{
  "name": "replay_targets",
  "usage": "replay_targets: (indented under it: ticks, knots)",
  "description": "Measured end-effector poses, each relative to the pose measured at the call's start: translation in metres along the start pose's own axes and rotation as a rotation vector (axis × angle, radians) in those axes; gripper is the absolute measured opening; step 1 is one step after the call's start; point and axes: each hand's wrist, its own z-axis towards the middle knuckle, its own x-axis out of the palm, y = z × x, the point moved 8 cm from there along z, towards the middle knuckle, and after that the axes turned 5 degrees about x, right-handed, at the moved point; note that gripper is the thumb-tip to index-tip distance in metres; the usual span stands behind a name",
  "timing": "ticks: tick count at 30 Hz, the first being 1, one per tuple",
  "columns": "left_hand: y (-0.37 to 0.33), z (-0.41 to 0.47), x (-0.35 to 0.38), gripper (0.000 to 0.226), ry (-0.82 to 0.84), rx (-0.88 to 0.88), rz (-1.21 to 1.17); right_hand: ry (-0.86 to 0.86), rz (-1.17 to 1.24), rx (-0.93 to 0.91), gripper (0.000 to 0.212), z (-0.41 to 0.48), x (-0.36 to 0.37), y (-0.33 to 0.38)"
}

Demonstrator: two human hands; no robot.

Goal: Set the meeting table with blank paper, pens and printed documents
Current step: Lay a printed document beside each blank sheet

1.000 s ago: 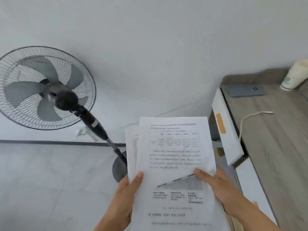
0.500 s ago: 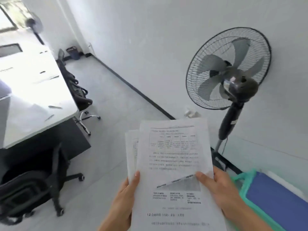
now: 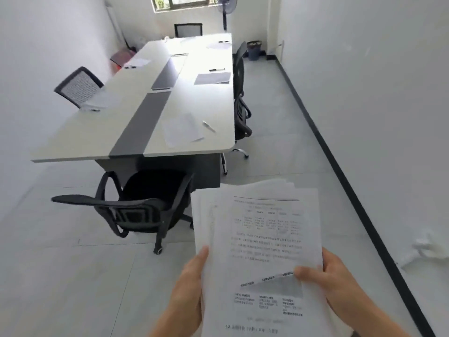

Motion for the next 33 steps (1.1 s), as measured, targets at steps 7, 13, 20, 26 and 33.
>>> replay_targets:
  ticks: [7,13,20,26,33]
  knots:
    - [-0.082,0.078,-0.009,0.039,-0.181,0.165,-0.143,-0.164,-0.032,-0.159,0.016,0.121,0.023,0.082]
    - [-0.120,0.117,-0.048,0.048,-0.281,0.186,-0.347,-0.095,-0.039,-0.111,0.005,0.214,0.079,0.113]
    - [-0.186,0.199,-0.110,0.051,-0.246,0.169,-0.394,-0.035,-0.027,-0.016,0.011,0.328,0.161,0.141]
    - [-0.275,0.256,-0.160,0.041,-0.191,0.217,-0.343,0.012,0.047,0.024,0.012,0.397,0.233,0.176]
    - [-0.323,0.302,-0.208,0.038,-0.190,0.209,-0.380,0.148,-0.010,0.205,0.021,0.450,0.292,0.176]
